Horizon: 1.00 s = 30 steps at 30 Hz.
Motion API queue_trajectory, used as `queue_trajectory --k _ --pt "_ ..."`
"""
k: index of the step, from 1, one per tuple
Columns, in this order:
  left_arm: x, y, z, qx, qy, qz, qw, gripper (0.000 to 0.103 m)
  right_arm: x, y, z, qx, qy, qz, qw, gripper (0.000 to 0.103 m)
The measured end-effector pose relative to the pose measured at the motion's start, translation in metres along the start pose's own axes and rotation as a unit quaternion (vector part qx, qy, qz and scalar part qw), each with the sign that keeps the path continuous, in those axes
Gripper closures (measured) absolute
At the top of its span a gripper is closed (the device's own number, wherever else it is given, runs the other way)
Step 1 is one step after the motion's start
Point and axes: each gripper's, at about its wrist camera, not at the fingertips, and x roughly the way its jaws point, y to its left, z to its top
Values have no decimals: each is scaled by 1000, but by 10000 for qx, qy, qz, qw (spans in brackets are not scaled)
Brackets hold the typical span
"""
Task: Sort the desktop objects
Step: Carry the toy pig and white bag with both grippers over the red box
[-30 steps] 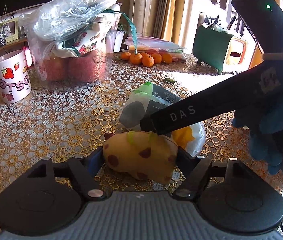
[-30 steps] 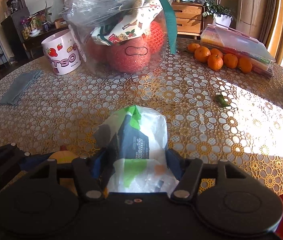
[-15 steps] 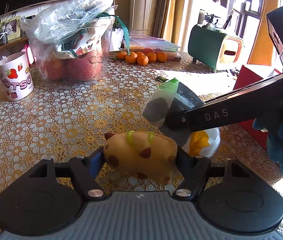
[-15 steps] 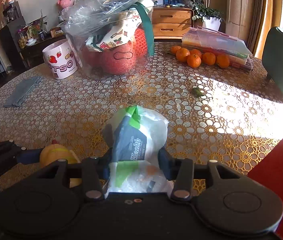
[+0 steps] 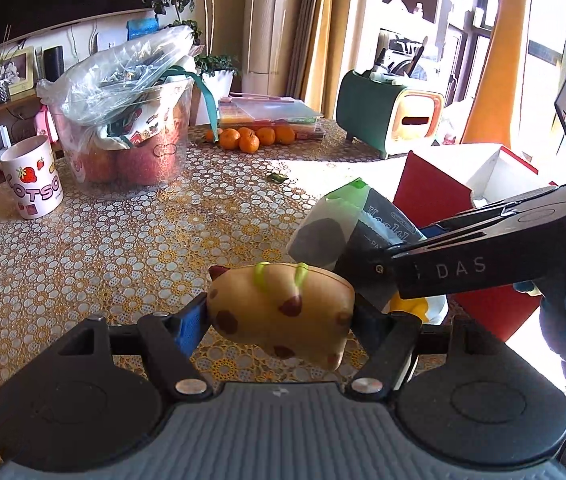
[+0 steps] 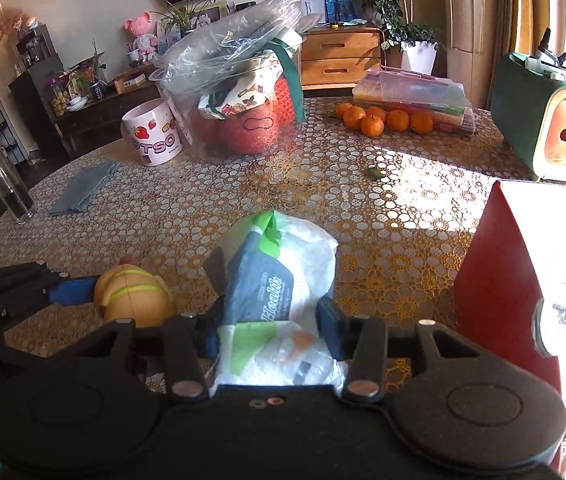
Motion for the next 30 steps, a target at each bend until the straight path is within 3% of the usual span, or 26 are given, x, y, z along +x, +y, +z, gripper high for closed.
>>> queue_trajectory --k 15,30 --pt "-67 -67 -5 285 -222 -261 9990 30 -106 -16 -38 302 -373 86 9988 56" --pt "-73 -153 13 753 -426 -775 9932 30 -190 -65 -70 611 -902 -232 9938 56"
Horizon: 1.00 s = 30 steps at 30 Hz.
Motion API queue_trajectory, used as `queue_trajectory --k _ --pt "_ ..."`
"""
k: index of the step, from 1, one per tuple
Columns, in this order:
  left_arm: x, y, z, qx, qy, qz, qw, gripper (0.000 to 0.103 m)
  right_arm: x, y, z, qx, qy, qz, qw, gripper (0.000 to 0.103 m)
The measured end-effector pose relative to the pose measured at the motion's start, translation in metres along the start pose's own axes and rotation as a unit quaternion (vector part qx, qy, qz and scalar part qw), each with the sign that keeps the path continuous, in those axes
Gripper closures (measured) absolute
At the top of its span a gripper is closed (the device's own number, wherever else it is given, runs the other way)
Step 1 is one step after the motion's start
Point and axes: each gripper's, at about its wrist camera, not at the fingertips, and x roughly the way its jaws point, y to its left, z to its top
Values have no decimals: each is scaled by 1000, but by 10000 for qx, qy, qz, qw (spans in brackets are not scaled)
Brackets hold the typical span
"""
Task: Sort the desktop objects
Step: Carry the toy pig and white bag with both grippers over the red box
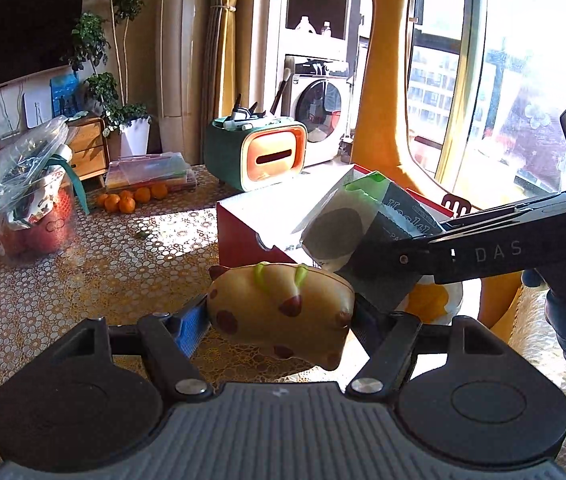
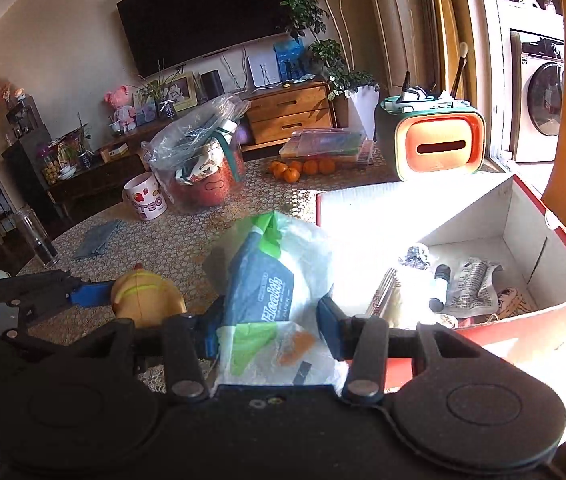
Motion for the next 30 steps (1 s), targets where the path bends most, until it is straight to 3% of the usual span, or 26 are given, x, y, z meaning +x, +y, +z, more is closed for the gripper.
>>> queue_trajectory --k 16,30 --pt "54 -54 39 515 90 -292 9982 30 -32 -83 13 477 -503 -571 9960 55" --pt "133 -62 82 854 310 -108 9958 30 16 -146 43 708 -468 -938 9920 55"
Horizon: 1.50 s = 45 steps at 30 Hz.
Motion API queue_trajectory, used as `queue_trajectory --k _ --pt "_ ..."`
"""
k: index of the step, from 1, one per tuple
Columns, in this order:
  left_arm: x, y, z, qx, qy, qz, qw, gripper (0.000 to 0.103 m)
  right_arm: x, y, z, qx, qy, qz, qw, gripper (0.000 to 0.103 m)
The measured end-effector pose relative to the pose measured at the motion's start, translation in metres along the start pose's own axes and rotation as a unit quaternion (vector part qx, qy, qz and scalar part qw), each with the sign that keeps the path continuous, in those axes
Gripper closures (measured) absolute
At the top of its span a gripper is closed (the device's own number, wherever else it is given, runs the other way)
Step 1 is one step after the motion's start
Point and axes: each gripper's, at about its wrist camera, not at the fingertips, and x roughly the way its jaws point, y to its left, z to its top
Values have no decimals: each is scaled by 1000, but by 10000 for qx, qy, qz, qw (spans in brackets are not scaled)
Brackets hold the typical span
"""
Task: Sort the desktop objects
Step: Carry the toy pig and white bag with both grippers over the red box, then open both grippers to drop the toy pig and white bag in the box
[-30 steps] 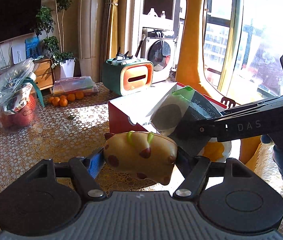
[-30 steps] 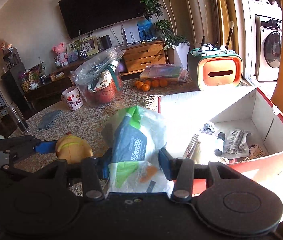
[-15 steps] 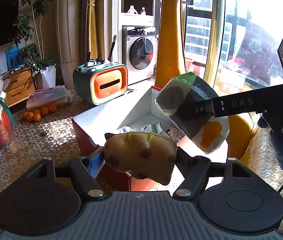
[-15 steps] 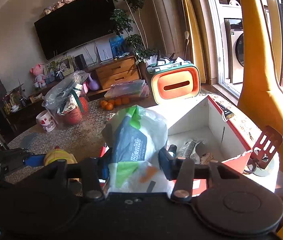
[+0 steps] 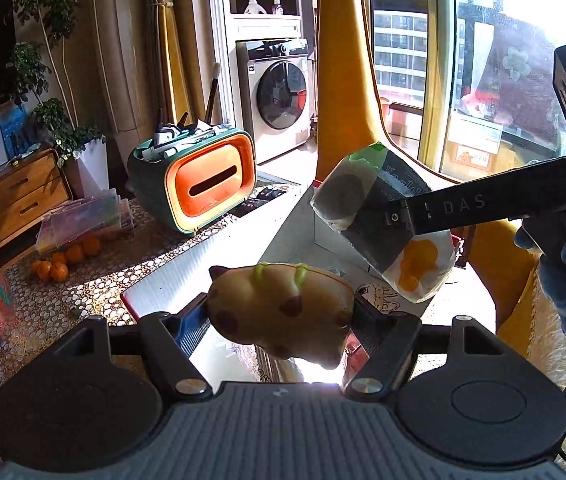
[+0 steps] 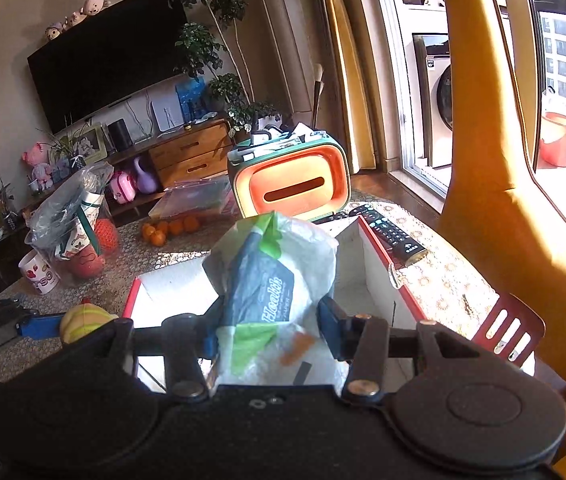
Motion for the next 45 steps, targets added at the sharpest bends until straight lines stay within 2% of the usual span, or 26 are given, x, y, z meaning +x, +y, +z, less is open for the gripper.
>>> queue_trajectory --k 8,17,27,34,38,40,45 --pt "51 -9 6 413 459 64 9981 30 41 -13 5 -217 337 -251 9989 55" --pt "90 -7 3 314 985 -83 9946 30 78 -19 -8 -400 913 -377 9943 55" --pt "118 -3 -2 214 1547 -294 9873 29 97 -14 -18 -641 1205 -315 9901 56" --pt "121 0 -2 128 1597 -402 9863 28 101 -17 -19 -590 1227 -286 9903 54" --pt "117 2 -3 34 1541 -379 9873 28 98 -18 -18 -575 1212 -341 9904 46" --pt "114 3 -3 17 1498 -343 9881 28 95 -18 -18 -567 1178 -383 9907 38" --pt "102 5 -2 -74 1379 -300 9900 22 83 -19 -19 -539 1096 -402 9917 37"
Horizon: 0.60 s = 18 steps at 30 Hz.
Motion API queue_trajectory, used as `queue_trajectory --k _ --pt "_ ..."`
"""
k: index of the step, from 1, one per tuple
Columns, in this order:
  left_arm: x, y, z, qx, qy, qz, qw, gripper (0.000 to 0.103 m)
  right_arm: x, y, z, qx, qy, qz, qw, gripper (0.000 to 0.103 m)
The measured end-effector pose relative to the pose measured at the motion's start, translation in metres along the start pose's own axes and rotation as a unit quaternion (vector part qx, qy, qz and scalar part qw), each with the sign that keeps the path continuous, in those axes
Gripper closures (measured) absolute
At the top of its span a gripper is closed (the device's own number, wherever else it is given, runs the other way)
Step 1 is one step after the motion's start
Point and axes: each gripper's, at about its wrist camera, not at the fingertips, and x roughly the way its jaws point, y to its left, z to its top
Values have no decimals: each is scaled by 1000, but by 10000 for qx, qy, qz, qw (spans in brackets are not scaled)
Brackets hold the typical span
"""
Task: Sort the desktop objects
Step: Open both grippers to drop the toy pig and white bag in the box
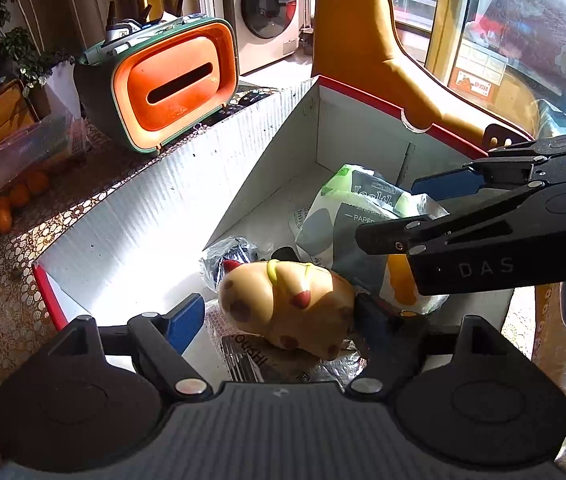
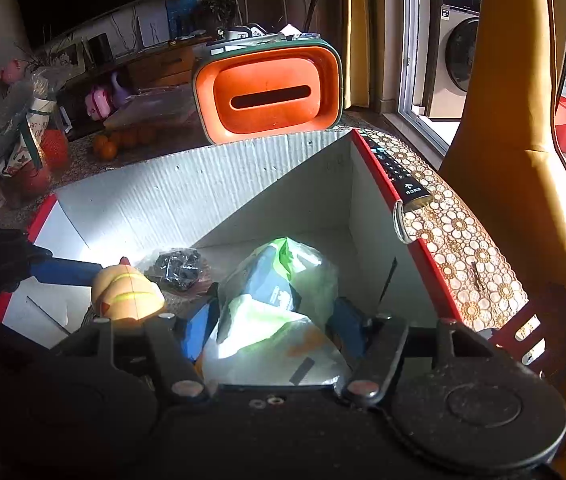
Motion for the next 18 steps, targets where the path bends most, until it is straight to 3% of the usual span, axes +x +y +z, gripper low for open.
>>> queue_trajectory --k 18 --pt "-71 13 -34 -460 -653 -31 9968 21 -66 25 -12 -229 -374 162 9989 29"
